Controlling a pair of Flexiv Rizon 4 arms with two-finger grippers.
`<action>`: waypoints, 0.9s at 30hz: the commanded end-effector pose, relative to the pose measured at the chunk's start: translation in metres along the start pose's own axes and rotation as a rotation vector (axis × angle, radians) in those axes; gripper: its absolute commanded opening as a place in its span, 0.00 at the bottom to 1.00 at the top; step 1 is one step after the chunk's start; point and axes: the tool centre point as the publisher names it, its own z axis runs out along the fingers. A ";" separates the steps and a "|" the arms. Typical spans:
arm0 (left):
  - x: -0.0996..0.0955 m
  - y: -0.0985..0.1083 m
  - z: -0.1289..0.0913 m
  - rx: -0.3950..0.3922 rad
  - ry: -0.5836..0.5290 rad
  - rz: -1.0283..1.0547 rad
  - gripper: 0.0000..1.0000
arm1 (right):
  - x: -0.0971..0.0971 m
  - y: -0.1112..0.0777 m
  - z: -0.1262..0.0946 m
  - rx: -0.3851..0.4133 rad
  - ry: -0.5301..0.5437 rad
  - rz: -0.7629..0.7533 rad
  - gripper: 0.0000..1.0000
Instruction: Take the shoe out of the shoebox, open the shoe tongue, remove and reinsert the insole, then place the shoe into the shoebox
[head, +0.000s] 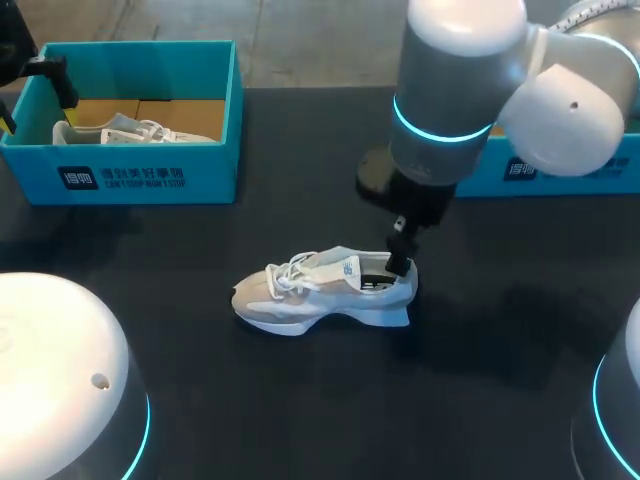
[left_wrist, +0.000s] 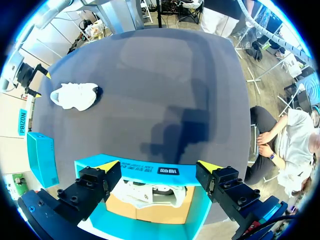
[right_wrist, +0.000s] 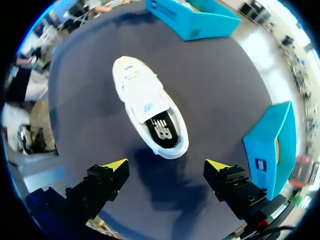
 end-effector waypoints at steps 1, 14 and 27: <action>0.000 -0.001 0.000 -0.002 0.001 0.000 1.00 | 0.000 0.000 0.000 0.000 0.001 -0.001 1.00; 0.000 -0.001 0.000 -0.002 0.001 0.000 1.00 | -0.008 -0.013 0.003 -0.065 0.021 -0.043 1.00; 0.000 -0.001 0.000 -0.002 0.001 0.000 1.00 | -0.030 -0.051 0.009 -0.365 0.091 -0.115 1.00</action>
